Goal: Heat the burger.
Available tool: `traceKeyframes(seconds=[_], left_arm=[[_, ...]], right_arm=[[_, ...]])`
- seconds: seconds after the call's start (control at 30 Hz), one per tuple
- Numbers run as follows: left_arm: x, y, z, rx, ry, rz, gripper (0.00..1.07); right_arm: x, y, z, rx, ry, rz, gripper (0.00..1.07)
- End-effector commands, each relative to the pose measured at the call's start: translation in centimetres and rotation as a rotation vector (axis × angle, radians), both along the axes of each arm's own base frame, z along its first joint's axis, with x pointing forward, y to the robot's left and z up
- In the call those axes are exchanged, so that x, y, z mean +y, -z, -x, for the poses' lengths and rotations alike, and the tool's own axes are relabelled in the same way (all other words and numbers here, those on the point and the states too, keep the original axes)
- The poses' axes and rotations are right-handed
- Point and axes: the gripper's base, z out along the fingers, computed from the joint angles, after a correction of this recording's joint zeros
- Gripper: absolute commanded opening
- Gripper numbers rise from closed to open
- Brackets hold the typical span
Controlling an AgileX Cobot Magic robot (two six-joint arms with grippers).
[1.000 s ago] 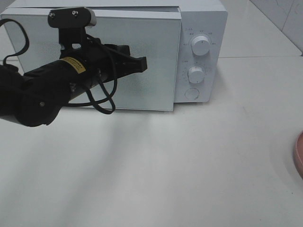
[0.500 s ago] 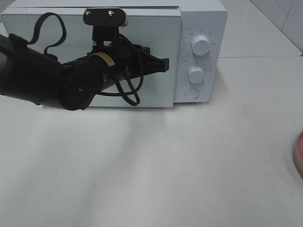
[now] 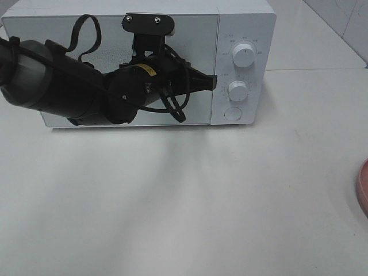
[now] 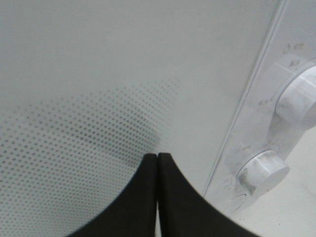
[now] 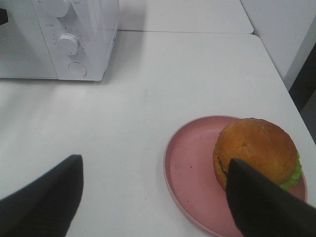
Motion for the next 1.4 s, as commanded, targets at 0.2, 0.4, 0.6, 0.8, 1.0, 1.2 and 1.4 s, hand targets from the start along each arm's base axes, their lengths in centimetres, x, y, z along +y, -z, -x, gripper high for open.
traceKeyframes(seconds=[0.2, 0.4, 0.6, 0.8, 1.0, 1.2, 1.4], left_arm=[[0.2, -2.0, -0.1, 0.069, -0.001, 0.035, 0.0], [-0.1, -3.0, 1.9, 0.236, 0.129, -0.041, 0.0], [0.4, -4.1, 4.5, 0.422, 0.288, -0.186, 0.0], [1.4, -4.8, 6.9, 0.604, 0.389, -0.298, 0.19], [2.0, -5.6, 7.9, 0.682, 0.414, -0.32, 0.66], [2.8, -6.2, 9.4, 0.787, 0.46, -0.377, 0.99], [4.7, -6.2, 10.3, 0.973, 0.455, -0.456, 0.98]], right_arm=[[0.0, 0.0, 0.3, -0.036, -0.003, 0.0, 0.75], [0.0, 0.0, 0.3, -0.036, -0.003, 0.0, 0.75], [0.0, 0.0, 0.3, -0.036, -0.003, 0.0, 0.75], [0.0, 0.0, 0.3, -0.036, -0.003, 0.0, 0.75], [0.0, 0.0, 0.3, -0.036, -0.003, 0.0, 0.75], [0.0, 0.0, 0.3, -0.036, -0.003, 0.0, 0.75], [0.0, 0.0, 0.3, -0.036, -0.003, 0.0, 0.75]])
